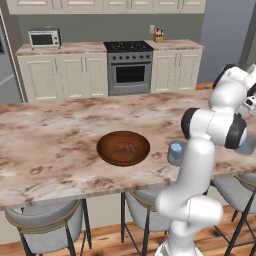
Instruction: There are four ice cubes in the ice bowl. Place two ice cubes in each glass of water.
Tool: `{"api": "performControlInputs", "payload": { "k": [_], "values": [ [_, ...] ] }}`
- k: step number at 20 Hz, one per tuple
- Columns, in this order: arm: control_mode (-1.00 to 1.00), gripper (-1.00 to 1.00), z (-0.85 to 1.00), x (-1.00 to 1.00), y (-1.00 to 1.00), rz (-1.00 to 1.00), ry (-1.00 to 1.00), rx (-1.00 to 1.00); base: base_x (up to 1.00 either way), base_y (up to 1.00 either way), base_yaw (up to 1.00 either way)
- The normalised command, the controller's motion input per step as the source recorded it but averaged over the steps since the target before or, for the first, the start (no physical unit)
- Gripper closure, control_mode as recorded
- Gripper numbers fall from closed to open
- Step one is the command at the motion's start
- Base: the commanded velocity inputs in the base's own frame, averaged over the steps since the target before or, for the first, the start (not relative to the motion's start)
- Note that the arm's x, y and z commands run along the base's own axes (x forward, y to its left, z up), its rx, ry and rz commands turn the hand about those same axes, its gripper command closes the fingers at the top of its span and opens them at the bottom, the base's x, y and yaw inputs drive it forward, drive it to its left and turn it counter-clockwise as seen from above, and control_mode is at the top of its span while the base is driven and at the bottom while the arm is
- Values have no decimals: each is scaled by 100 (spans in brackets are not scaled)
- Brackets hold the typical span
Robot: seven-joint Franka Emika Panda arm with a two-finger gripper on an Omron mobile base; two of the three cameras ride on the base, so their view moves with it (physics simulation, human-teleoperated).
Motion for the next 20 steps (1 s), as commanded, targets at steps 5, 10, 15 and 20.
{"api": "performControlInputs", "payload": {
  "k": [5,10,15,20],
  "values": [
    [-100,-100,2,5,100,8,1,0,0,0,0],
    [-100,-100,22,0,83,12,9,0,0,0,0],
    [-100,-100,0,0,2,0,0,0,0,0,0],
    [-100,-100,42,-29,40,14,0,0,0,0,0]
  ]
}}
